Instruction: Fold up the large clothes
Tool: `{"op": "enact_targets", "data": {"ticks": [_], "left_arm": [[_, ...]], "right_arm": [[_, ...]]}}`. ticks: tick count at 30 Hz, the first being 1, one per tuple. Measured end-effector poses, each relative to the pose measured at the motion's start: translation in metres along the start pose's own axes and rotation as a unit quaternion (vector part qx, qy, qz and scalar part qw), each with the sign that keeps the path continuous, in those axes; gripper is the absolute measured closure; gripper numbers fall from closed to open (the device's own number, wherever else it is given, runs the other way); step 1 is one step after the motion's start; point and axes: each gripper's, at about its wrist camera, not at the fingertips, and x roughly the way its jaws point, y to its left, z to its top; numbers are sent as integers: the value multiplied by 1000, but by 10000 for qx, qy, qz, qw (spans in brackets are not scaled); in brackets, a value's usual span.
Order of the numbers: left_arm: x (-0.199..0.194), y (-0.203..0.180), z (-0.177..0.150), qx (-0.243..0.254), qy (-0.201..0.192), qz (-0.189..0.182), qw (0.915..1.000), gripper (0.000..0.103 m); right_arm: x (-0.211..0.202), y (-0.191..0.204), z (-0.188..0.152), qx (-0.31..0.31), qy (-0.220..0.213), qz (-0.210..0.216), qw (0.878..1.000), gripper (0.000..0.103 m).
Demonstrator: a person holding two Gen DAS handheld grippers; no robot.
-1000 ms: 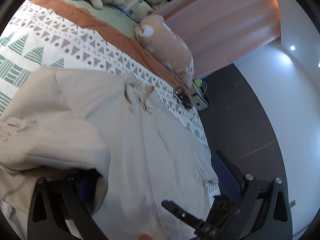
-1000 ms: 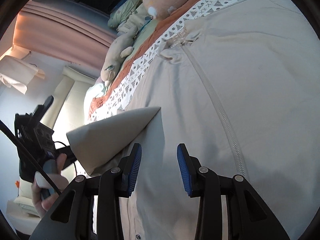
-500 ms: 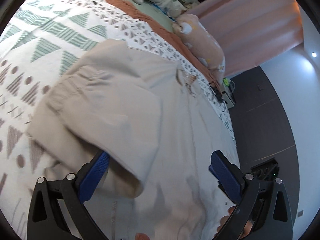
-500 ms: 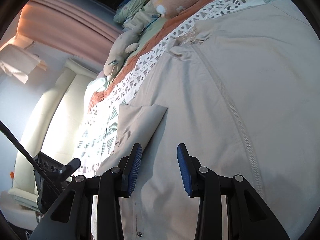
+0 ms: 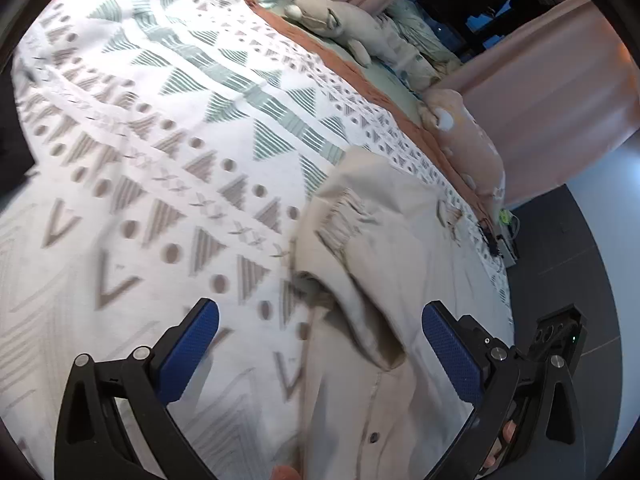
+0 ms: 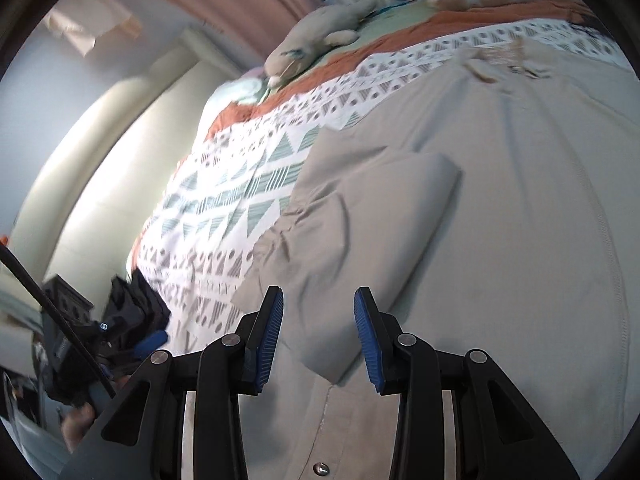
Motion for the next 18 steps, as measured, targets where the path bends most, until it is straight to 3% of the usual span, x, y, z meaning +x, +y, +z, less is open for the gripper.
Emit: {"op": "enact_targets", "data": {"ticks": [5,7,8,14,18], "left_arm": [[-27,36,-2,-119,-86,145,9998,0],[-35,45,-6,-115,-91,223,9996,0],[-38,47,-7,-89,-93,277,9995,0],[-46,59,-16,-16,-36,412,9991,0],[-42,55,-20,143,44,545,9984,0]], "right_arm": [[39,33,4,-564,261,-428,9971,68],[53,51,2,-807,330,-609,9943,49],[60,56,0,-904,356,-679,9929,46],[89,60,-5,-1128,490,-1501,9810,46],[83,50,1,-919,301,-1788,9791,46]]}}
